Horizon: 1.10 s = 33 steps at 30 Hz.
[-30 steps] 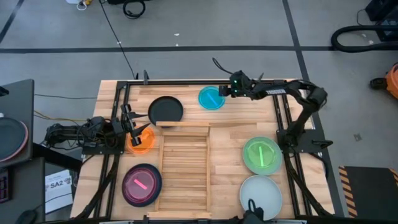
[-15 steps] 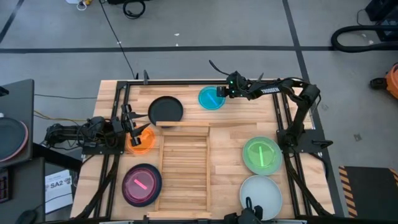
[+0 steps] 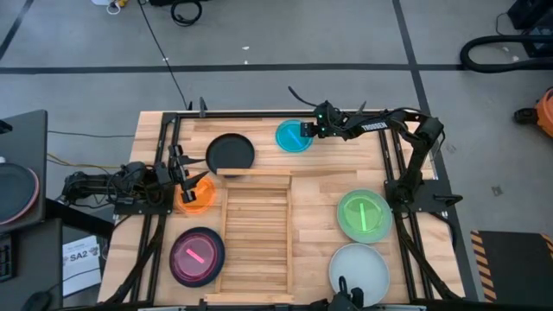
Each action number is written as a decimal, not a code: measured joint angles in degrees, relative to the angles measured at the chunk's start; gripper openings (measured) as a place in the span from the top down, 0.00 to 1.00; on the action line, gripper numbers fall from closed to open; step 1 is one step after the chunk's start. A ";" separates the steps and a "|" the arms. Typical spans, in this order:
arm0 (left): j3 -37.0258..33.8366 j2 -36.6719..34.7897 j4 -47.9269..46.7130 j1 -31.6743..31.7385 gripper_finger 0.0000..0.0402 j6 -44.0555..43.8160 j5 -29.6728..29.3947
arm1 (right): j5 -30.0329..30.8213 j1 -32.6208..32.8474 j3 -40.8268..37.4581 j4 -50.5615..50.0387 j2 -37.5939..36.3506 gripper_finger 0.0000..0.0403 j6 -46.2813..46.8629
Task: Place and stack plates onto a shelf
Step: Put the small blue transparent plate on the shelf
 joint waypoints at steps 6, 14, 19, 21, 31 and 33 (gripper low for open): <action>0.00 0.00 -0.01 0.02 0.56 -0.02 -0.02 | -0.02 -0.15 0.00 -0.35 0.00 0.63 -0.13; 0.00 0.00 -0.01 0.00 0.56 -0.02 -0.02 | -1.35 -0.83 0.00 -1.41 0.00 0.73 -1.77; 0.00 0.00 0.01 0.00 0.56 -0.02 0.00 | -1.66 -0.80 0.00 -1.48 0.00 0.80 -2.05; 0.00 0.00 0.01 0.02 0.56 -0.02 -0.01 | -2.10 -0.83 0.00 -1.47 0.00 0.83 -2.07; 0.00 0.00 0.00 0.01 0.56 -0.04 0.00 | -2.51 -0.81 -0.02 -1.46 0.00 0.96 -2.07; 0.00 0.00 0.01 0.02 0.56 -0.04 0.00 | -2.51 -0.80 -0.02 -1.45 0.00 0.98 -2.07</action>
